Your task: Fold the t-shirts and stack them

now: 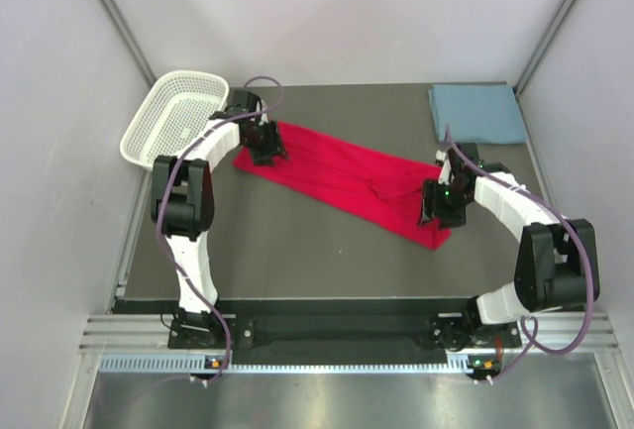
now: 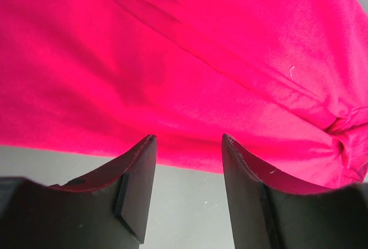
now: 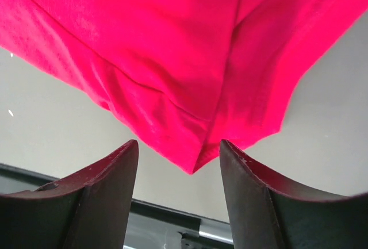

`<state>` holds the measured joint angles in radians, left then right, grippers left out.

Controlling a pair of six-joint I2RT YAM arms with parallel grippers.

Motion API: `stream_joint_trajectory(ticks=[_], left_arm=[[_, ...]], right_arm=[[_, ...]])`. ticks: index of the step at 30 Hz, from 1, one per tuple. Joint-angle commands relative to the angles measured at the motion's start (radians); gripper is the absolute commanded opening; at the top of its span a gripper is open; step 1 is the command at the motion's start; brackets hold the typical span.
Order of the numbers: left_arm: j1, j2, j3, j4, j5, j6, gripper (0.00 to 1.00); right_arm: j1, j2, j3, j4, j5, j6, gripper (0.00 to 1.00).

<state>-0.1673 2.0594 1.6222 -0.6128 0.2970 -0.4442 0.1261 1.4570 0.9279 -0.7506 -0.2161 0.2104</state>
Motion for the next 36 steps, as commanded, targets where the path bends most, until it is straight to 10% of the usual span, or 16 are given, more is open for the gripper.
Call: stream_joint_trajectory(ticks=[1,7,27,36], left_arm=[[-0.001,0.033,0.050,-0.008,0.034,-0.010,0.54],[-0.001,0.051,0.039,0.012,0.054,-0.028,0.52],[0.025,0.136,0.038,0.030,0.102,-0.054,0.51],[0.038,0.174,0.045,-0.011,0.068,-0.051,0.51]], right_arm=[[-0.017,-0.009,-0.012,0.071,-0.058,-0.017,0.59],[-0.019,0.045,-0.028,0.112,-0.071,-0.009,0.43],[-0.019,0.052,-0.049,0.097,-0.041,0.000,0.46],[-0.029,-0.001,0.018,0.022,0.107,0.006,0.00]])
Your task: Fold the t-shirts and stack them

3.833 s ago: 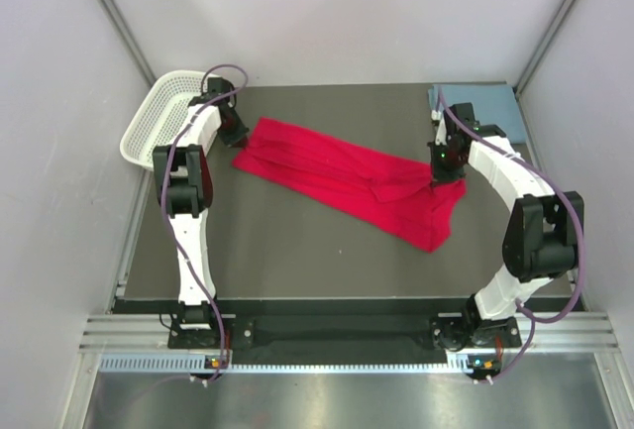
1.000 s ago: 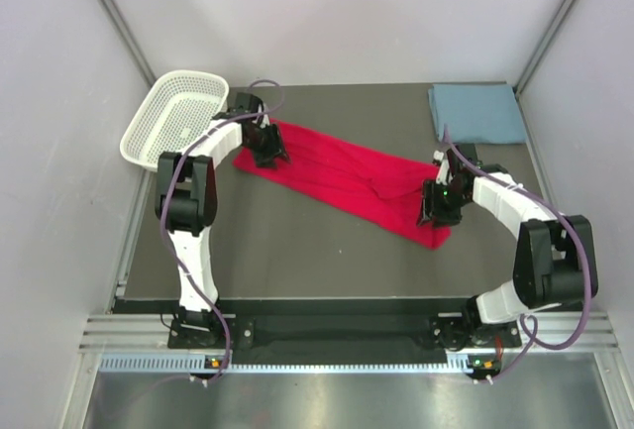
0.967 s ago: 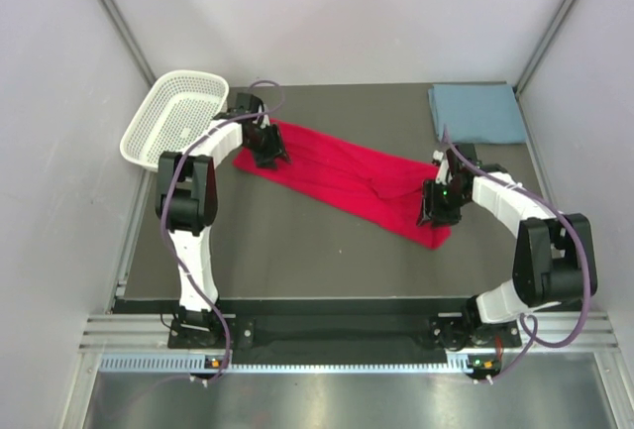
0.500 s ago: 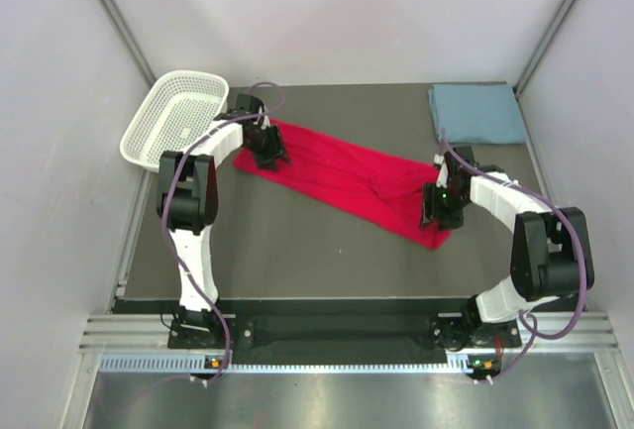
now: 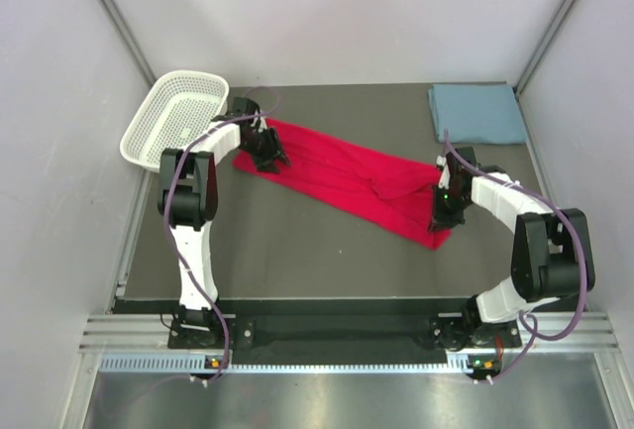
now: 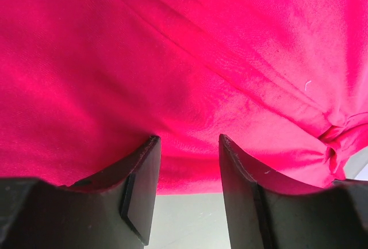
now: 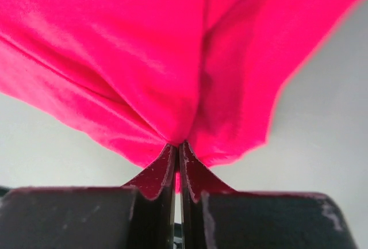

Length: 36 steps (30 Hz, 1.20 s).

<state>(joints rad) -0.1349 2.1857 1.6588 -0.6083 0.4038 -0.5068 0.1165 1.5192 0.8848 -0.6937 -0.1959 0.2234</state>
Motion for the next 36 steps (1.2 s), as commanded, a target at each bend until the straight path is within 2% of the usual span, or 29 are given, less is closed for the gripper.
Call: stream_joint_trajectory(ticks=[1,9,12,13,16,18,20,21,24,26,29,32,33,34,36], left_arm=[[0.008,0.049,0.009,-0.019,-0.043,0.011,0.50],[0.012,0.055,0.019,-0.011,-0.042,0.013,0.51],[0.012,0.056,0.030,-0.011,-0.034,0.013,0.50],[0.012,0.049,0.035,-0.011,-0.034,0.014,0.50],[0.012,0.025,0.042,-0.018,-0.036,0.022,0.51],[0.012,0.010,0.045,-0.019,-0.031,0.025,0.51],[0.009,-0.015,0.045,-0.024,-0.026,0.025,0.51],[0.008,-0.024,0.044,-0.024,-0.019,0.024,0.51],[-0.009,-0.078,0.018,-0.007,-0.011,0.021,0.51],[-0.028,-0.125,-0.011,0.019,-0.010,0.007,0.51],[-0.045,-0.188,-0.050,0.051,-0.023,-0.007,0.51],[-0.045,-0.231,-0.064,0.053,-0.043,-0.004,0.50],[-0.045,-0.236,-0.062,0.048,-0.046,0.007,0.51],[-0.043,-0.244,-0.056,0.038,-0.052,0.011,0.51],[-0.043,-0.251,-0.056,0.012,-0.063,0.017,0.51]], right_arm=[[-0.021,-0.067,0.069,-0.050,0.104,-0.012,0.00],[-0.021,0.025,0.048,-0.020,0.124,-0.016,0.00],[-0.021,0.041,0.055,-0.032,0.119,-0.016,0.08],[-0.021,0.038,0.059,-0.041,0.122,-0.019,0.18],[-0.021,0.009,0.101,-0.088,0.162,-0.038,0.38],[-0.018,0.001,0.175,-0.122,0.190,-0.062,0.40],[-0.005,0.009,0.261,-0.147,0.190,-0.084,0.49],[0.006,0.016,0.285,-0.147,0.190,-0.084,0.57],[0.060,0.089,0.368,-0.122,0.087,-0.081,0.66],[0.092,0.166,0.430,-0.118,0.014,-0.055,0.67],[0.182,0.248,0.515,-0.104,0.029,-0.062,0.65],[0.274,0.347,0.635,-0.128,0.090,-0.102,0.56],[0.287,0.369,0.658,-0.139,0.104,-0.107,0.51],[0.308,0.387,0.698,-0.142,0.128,-0.111,0.41],[0.322,0.424,0.723,-0.144,0.147,-0.116,0.40]])
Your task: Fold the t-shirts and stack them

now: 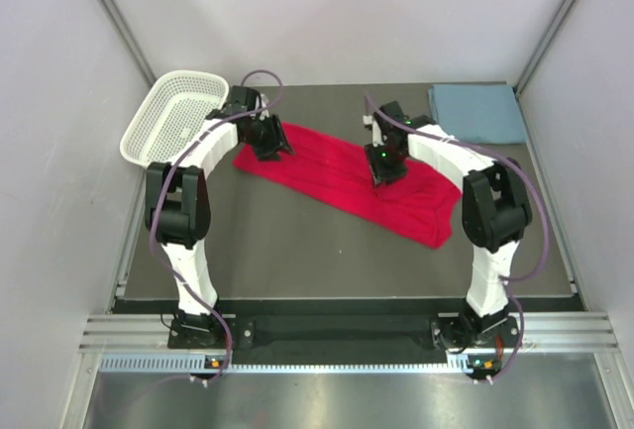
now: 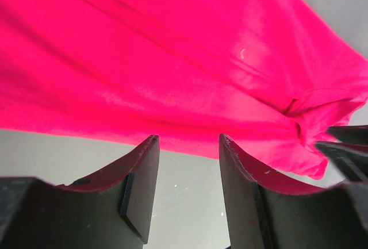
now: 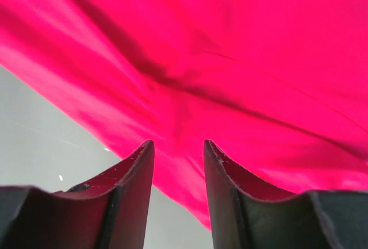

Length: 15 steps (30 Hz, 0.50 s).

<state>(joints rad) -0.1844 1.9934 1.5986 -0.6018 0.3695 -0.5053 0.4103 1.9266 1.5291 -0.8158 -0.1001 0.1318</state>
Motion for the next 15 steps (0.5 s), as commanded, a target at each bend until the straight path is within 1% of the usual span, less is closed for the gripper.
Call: stream_joint_trajectory(ticks=[1,2,4,6,10,15], left_arm=[[0.007,-0.070,-0.005,0.004,-0.029,0.017,0.51],[0.008,-0.079,-0.012,0.002,-0.030,0.016,0.51],[0.008,-0.099,-0.046,0.013,-0.024,0.013,0.51],[0.008,-0.107,-0.068,0.020,-0.020,0.010,0.51],[0.013,-0.110,-0.074,0.017,-0.014,0.010,0.51],[0.016,-0.104,-0.052,0.013,-0.014,0.011,0.51]], right_arm=[[0.039,0.025,0.094,-0.022,0.063,-0.027,0.40],[0.042,0.038,0.100,-0.026,0.063,-0.035,0.41],[0.051,0.048,0.105,-0.028,0.066,-0.047,0.47],[0.056,0.063,0.106,-0.031,0.069,-0.052,0.51],[0.068,0.083,0.095,-0.034,0.086,-0.057,0.50],[0.070,0.094,0.078,-0.034,0.094,-0.047,0.46]])
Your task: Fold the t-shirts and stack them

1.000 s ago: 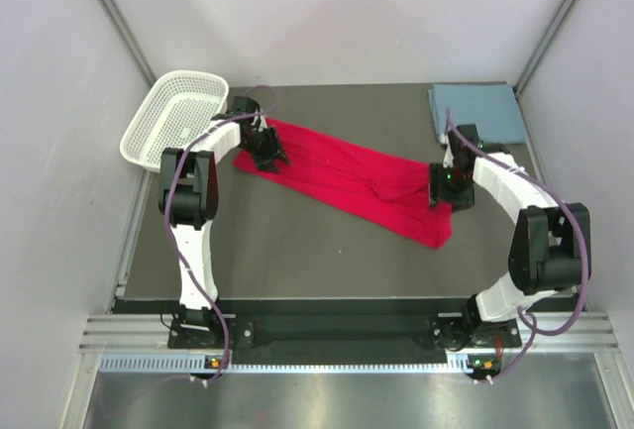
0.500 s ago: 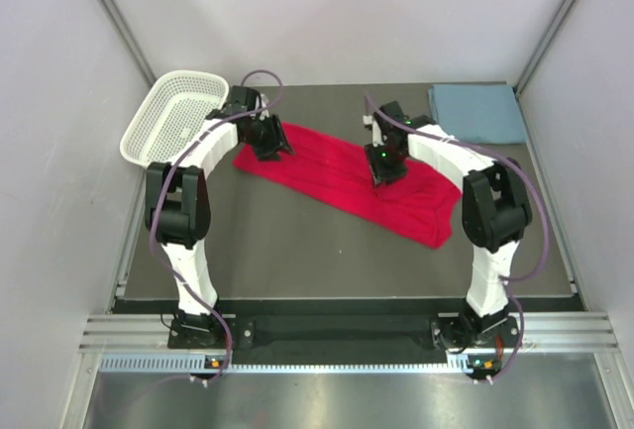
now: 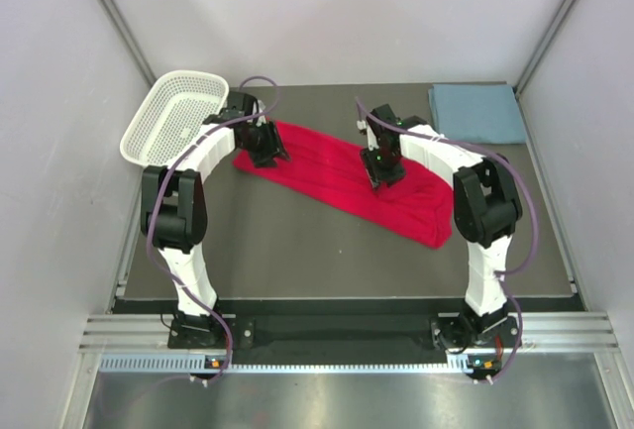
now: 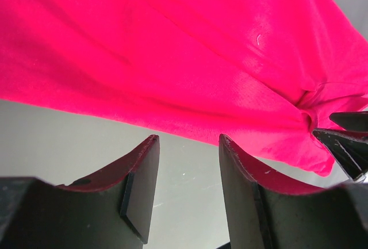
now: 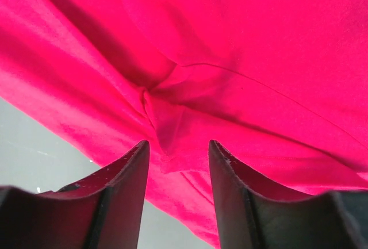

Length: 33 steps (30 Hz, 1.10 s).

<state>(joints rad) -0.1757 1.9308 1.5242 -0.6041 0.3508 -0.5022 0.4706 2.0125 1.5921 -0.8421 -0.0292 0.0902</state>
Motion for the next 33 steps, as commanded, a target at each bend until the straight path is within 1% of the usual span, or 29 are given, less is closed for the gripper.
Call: stream_joint_trajectory(ticks=[1,6,11,12,13,15,18,23,27,32,33], left_arm=[[0.008,-0.036,0.030,0.012,0.007,0.010,0.51],[0.010,-0.035,0.040,0.006,0.008,0.011,0.51],[0.016,-0.038,0.042,-0.003,0.013,0.016,0.51],[0.018,-0.038,0.040,-0.006,0.010,0.020,0.51],[0.021,-0.039,0.040,-0.008,0.010,0.021,0.51],[0.025,-0.042,0.039,-0.013,0.002,0.022,0.51],[0.041,-0.038,0.043,-0.003,-0.010,0.018,0.51],[0.097,0.017,0.111,0.013,-0.006,-0.004,0.50],[0.125,0.114,0.215,0.009,-0.035,-0.007,0.50],[0.137,0.216,0.289,0.032,-0.044,-0.027,0.49],[0.137,0.226,0.295,0.036,-0.039,-0.030,0.49]], right_arm=[[0.010,0.006,0.012,-0.008,0.023,-0.006,0.45],[0.010,0.023,0.014,-0.006,0.023,-0.003,0.41],[0.008,0.051,0.035,-0.009,0.009,0.006,0.29],[0.008,0.055,0.039,-0.008,0.008,0.009,0.25],[0.008,0.061,0.052,-0.009,0.008,0.016,0.16],[0.008,0.072,0.071,-0.012,0.014,0.022,0.05],[0.008,0.081,0.118,-0.020,0.050,0.031,0.00],[0.008,0.109,0.232,-0.051,0.106,0.039,0.00],[0.010,0.153,0.344,-0.094,0.107,0.025,0.00],[0.007,0.204,0.396,-0.095,0.135,0.022,0.01],[0.007,0.212,0.411,-0.098,0.132,0.023,0.08]])
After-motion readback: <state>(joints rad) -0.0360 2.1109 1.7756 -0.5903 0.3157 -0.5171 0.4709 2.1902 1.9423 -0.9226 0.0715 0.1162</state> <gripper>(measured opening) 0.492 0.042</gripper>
